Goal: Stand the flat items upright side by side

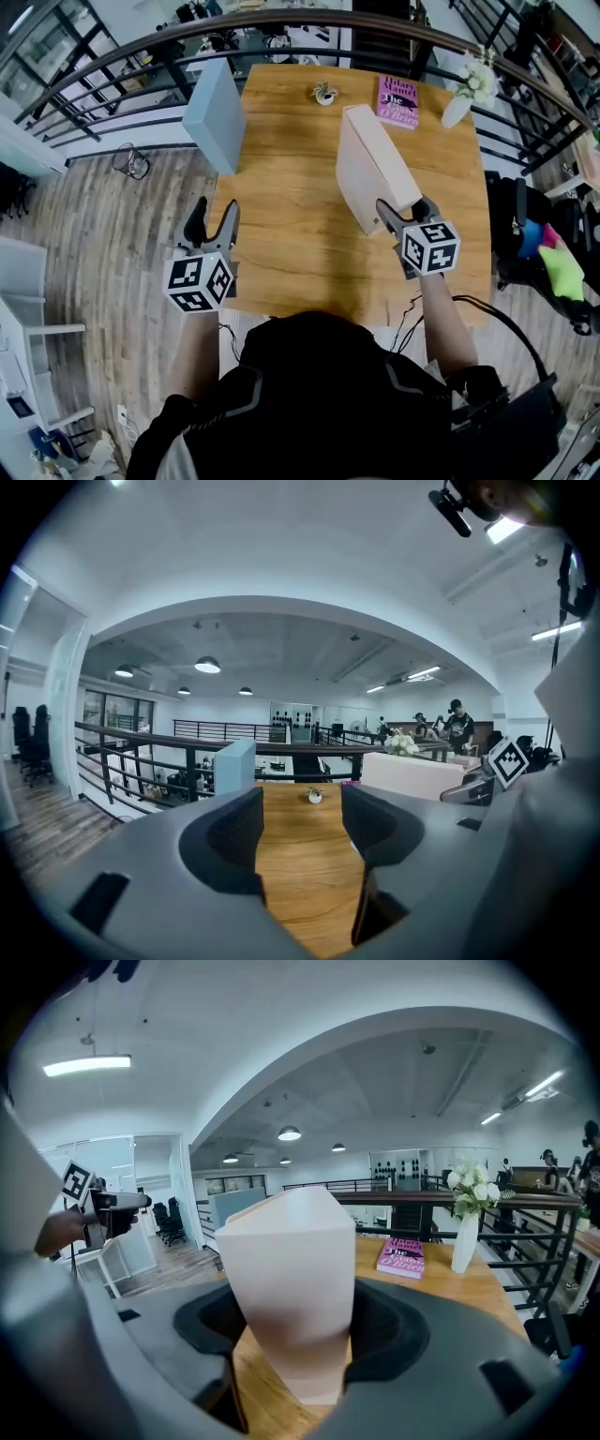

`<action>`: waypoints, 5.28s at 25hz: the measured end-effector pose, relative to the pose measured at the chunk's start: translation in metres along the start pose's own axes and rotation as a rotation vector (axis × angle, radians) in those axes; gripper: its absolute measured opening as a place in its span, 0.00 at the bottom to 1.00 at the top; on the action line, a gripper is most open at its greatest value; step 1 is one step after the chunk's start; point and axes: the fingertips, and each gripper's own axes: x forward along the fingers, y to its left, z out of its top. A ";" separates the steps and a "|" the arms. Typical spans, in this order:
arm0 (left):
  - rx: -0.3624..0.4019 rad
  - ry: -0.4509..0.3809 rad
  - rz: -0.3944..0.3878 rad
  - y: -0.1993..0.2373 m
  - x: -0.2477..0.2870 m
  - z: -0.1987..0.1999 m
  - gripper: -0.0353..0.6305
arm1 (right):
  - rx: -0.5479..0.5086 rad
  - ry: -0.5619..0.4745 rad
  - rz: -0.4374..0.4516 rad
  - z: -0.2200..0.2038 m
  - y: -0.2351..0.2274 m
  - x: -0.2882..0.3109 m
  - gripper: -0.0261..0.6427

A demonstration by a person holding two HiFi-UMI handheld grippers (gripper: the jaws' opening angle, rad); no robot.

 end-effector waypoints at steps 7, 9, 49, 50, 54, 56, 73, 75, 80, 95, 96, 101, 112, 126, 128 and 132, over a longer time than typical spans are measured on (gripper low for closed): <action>0.002 -0.007 0.001 0.043 -0.014 -0.002 0.47 | -0.029 0.014 0.014 0.010 0.057 0.030 0.49; -0.008 -0.003 0.007 0.056 -0.017 -0.006 0.47 | -0.041 0.022 0.017 0.013 0.072 0.040 0.50; -0.003 0.010 0.064 0.261 -0.057 -0.031 0.47 | 0.204 -0.005 -0.181 0.114 0.216 0.276 0.53; -0.008 0.011 0.063 0.262 -0.058 -0.032 0.47 | 0.207 -0.001 -0.187 0.116 0.215 0.282 0.53; -0.017 0.008 0.058 0.261 -0.058 -0.032 0.47 | 0.217 0.011 -0.193 0.122 0.215 0.300 0.53; -0.024 -0.004 0.052 0.259 -0.057 -0.028 0.47 | 0.228 0.011 -0.162 0.124 0.216 0.303 0.55; -0.016 0.022 0.054 0.256 -0.066 -0.039 0.47 | 0.215 0.063 0.001 0.080 0.224 0.297 0.47; -0.020 0.025 0.068 0.260 -0.068 -0.040 0.47 | 0.211 0.063 0.005 0.082 0.226 0.301 0.47; -0.033 0.031 0.085 0.265 -0.070 -0.042 0.47 | 0.224 0.068 0.002 0.084 0.227 0.308 0.47; 0.008 0.022 0.012 0.230 -0.045 -0.020 0.47 | 0.251 0.062 0.098 0.085 0.232 0.296 0.47; 0.010 0.019 0.003 0.227 -0.042 -0.018 0.47 | 0.250 0.053 0.111 0.086 0.230 0.288 0.47; 0.025 -0.007 -0.042 0.206 -0.025 -0.004 0.47 | 0.225 -0.001 0.177 0.097 0.220 0.239 0.46; 0.032 -0.106 -0.228 0.114 0.018 0.045 0.38 | 0.089 -0.184 0.156 0.147 0.165 0.089 0.39; 0.039 -0.255 -0.358 -0.021 0.012 0.114 0.12 | -0.021 -0.338 0.034 0.180 0.079 -0.074 0.26; 0.008 -0.237 -0.407 -0.032 0.009 0.118 0.11 | -0.025 -0.348 0.018 0.180 0.071 -0.084 0.24; 0.020 -0.233 -0.429 -0.052 0.011 0.126 0.10 | -0.028 -0.360 -0.032 0.173 0.038 -0.100 0.20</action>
